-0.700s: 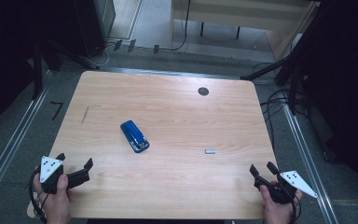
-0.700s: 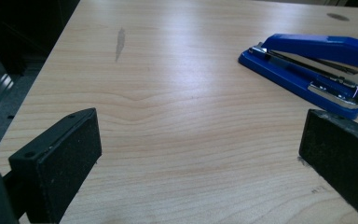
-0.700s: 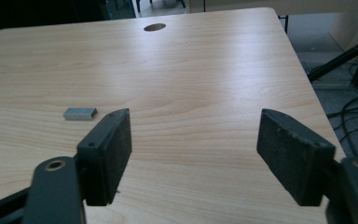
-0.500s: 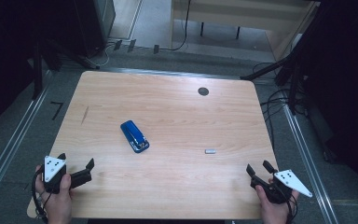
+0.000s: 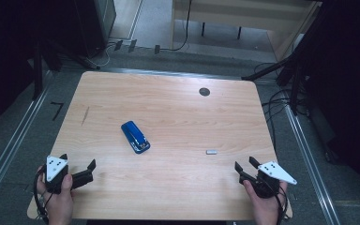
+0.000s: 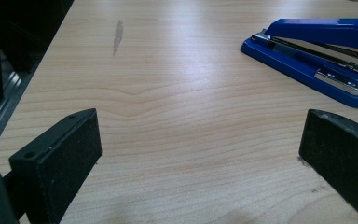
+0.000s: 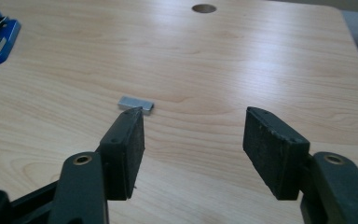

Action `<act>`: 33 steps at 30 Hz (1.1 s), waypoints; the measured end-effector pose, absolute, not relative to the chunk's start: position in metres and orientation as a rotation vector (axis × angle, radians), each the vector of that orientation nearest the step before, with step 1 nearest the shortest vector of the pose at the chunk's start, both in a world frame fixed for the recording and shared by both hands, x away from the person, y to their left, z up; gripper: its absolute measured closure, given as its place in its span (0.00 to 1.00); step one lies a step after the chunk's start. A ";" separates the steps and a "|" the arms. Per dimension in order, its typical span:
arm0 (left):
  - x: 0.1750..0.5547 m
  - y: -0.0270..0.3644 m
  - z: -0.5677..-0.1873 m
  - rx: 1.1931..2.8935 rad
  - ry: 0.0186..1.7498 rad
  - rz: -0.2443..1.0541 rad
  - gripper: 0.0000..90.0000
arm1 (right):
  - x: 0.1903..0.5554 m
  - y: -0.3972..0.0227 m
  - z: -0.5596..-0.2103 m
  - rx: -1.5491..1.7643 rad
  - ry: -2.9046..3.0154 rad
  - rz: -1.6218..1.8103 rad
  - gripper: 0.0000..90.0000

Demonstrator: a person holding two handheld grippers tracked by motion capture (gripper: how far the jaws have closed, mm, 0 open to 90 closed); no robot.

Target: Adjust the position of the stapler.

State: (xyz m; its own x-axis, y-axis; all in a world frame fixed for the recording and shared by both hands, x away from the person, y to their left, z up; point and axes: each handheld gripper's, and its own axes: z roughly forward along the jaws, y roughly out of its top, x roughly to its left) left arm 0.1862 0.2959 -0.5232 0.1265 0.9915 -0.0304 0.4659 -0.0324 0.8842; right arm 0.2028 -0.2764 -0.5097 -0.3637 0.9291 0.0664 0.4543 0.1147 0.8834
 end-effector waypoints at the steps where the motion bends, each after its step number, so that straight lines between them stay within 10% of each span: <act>1: 0.187 0.296 -0.523 1.618 1.450 0.839 0.00 | 0.204 -0.270 -0.507 1.331 1.903 1.189 0.41; 33: 0.188 0.297 -0.523 1.619 1.456 0.823 0.00 | 0.245 -0.183 -0.492 1.249 2.095 1.177 0.34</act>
State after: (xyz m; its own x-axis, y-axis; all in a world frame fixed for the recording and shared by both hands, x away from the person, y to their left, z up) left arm 0.1878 0.2965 -0.5233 0.1293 0.9908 -0.0399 0.4772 -0.0269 0.8784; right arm 0.2452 -0.1831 -0.4925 -0.5016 0.8632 0.0574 0.4978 0.2338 0.8352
